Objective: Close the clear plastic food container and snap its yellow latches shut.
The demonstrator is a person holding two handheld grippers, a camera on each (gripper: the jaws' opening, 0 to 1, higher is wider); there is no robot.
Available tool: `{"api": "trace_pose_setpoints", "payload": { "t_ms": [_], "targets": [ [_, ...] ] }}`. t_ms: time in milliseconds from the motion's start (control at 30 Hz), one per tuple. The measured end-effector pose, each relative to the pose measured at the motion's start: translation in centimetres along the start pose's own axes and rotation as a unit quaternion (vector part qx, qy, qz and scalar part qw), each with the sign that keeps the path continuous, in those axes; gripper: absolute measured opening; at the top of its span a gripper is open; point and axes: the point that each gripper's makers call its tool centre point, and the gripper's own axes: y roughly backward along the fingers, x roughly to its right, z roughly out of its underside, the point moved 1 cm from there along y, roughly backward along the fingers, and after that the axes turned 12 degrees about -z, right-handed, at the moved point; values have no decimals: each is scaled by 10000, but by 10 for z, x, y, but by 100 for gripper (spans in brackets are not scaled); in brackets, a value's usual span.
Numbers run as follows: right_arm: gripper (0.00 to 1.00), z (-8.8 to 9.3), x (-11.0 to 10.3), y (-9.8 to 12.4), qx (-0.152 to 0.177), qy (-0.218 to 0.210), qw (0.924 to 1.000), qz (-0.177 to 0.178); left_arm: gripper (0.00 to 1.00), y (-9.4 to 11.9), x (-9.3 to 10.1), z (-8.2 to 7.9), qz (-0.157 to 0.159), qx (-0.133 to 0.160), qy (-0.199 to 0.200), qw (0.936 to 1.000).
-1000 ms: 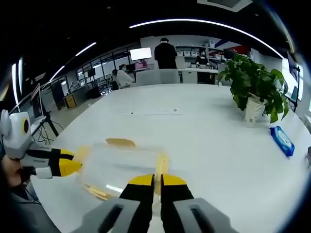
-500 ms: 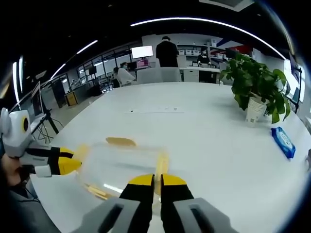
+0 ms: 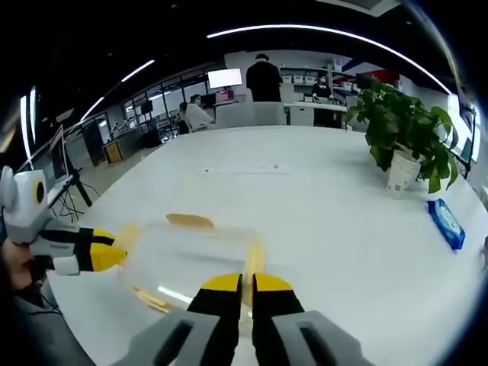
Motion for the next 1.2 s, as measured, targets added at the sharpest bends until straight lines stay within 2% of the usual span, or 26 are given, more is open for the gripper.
{"api": "trace_pose_setpoints", "payload": {
  "t_ms": [800,1200],
  "targets": [
    [0,3,0,-6,-37,-9,10000,-19,8,-4,-3,5,-18,-135,151,9998],
    [0,3,0,-5,65,-48,10000,-13,7,-5,-2,6,-80,-154,159,9997]
  ]
}}
